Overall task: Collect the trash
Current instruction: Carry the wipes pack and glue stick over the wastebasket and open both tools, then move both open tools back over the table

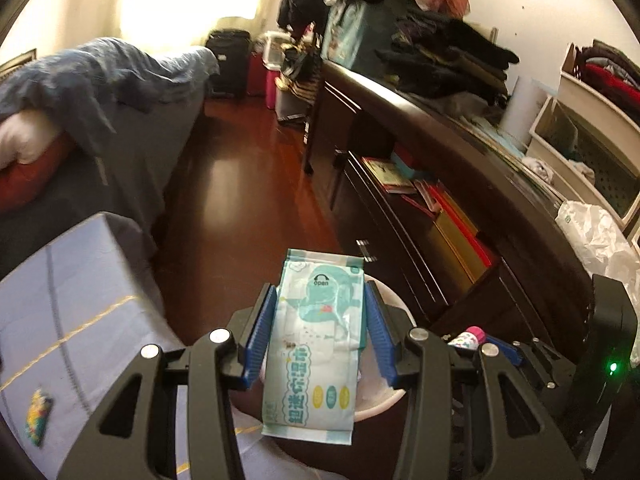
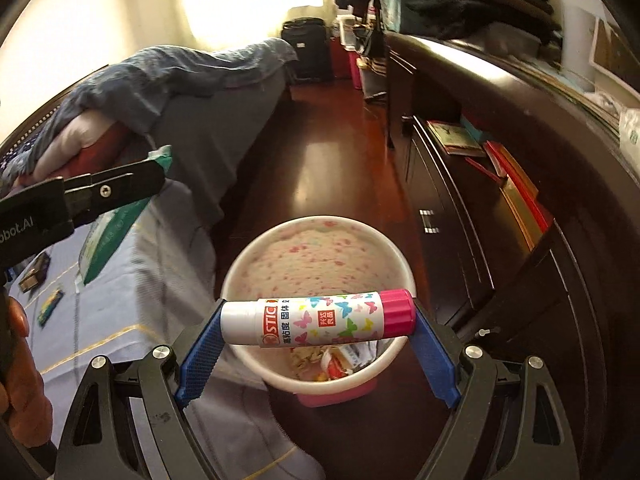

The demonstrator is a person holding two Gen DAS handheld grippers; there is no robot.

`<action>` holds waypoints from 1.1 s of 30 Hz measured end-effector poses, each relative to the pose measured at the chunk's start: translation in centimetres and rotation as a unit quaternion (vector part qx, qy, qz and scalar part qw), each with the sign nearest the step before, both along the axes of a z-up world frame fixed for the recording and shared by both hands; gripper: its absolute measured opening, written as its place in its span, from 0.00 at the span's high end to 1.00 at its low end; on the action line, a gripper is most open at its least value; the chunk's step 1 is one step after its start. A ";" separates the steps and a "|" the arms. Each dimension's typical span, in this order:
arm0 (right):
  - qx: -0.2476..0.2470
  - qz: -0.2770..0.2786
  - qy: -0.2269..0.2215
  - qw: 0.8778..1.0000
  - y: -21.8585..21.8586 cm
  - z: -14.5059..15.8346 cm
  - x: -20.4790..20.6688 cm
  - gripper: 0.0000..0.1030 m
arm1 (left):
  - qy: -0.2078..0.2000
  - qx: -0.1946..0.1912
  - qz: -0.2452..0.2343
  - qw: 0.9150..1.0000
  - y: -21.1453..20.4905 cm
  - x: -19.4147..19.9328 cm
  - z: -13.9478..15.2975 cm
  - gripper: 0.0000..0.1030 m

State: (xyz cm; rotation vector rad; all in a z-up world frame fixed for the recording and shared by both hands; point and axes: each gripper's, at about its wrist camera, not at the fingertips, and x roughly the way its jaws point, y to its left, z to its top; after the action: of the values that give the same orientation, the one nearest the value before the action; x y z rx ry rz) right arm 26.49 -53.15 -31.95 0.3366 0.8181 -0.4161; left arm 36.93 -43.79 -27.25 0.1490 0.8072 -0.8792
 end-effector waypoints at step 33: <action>-0.062 -0.036 0.066 0.995 -2.4 -5.4 4.7 0.04 | 0.014 0.001 0.013 1.000 -1.4 3.5 -2.7 0.28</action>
State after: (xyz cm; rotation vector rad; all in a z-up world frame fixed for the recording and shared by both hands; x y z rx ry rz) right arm 31.16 -55.53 -37.40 0.2258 0.9062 -0.5588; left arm 40.47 -45.20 -29.97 0.1285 0.8344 -0.8570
